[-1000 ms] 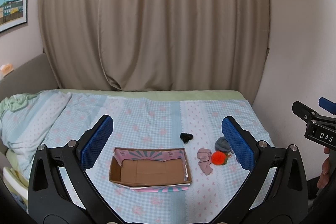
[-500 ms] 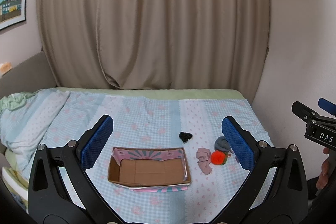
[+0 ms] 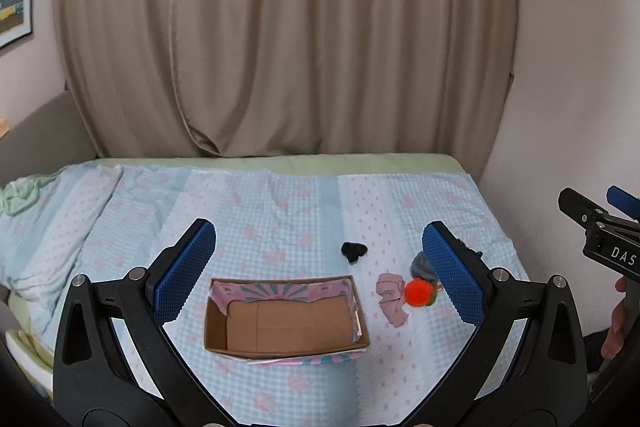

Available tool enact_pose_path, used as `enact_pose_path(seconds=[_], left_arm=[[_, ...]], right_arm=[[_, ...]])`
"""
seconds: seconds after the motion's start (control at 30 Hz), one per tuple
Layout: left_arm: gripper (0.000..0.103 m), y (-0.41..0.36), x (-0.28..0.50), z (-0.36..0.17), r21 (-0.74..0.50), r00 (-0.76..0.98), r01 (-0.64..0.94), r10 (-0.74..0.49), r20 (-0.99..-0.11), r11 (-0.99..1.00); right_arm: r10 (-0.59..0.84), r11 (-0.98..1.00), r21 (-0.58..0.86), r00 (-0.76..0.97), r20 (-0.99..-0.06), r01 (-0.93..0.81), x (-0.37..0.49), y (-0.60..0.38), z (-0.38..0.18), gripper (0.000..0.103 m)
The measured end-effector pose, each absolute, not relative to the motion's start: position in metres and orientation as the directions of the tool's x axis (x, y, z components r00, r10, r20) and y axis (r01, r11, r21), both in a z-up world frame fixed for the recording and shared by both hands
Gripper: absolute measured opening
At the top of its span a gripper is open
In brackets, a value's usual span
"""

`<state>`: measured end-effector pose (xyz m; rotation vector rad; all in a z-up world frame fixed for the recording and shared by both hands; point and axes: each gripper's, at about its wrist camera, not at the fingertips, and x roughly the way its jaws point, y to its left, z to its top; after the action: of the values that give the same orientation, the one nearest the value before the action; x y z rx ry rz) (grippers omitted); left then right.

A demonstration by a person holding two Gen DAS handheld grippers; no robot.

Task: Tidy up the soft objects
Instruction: 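Grasp the black fuzzy clip with the left tool while the right tool grasps the magenta pouch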

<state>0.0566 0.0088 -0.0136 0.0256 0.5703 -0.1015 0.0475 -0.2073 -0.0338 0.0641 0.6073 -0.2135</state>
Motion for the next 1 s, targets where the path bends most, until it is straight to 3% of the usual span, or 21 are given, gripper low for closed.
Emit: enact_pose_path(seconds=[0.23,0.47,0.83,1.0], left_arm=[[0.102,0.007,0.113,-0.049,-0.022,0.779,0.159,-0.139,-0.612,0.987],[0.102,-0.013,0.2,-0.117,-0.018,0.683,0.236,-0.179,-0.708,0.972],[0.102,-0.077,0.338,-0.256,-0.042,0.469,0.289,-0.179,-0.865,0.956],[0.102,-0.105,0.392,-0.332,-0.011,0.345,0.299,-0.119,-0.931,0.954]], right_arm=[[-0.214,0.955,0.026,0.744,-0.633,0.296,0.075,-0.217,-0.068,0.103],[-0.248,0.921,0.047,0.675,-0.695,0.387,0.111,-0.245,-0.135,0.103],[-0.287,0.895,0.005,0.585,-0.759,0.446,0.159,-0.308,-0.251,0.103],[-0.292,0.904,-0.041,0.544,-0.787,0.426,0.178,-0.332,-0.301,0.103]])
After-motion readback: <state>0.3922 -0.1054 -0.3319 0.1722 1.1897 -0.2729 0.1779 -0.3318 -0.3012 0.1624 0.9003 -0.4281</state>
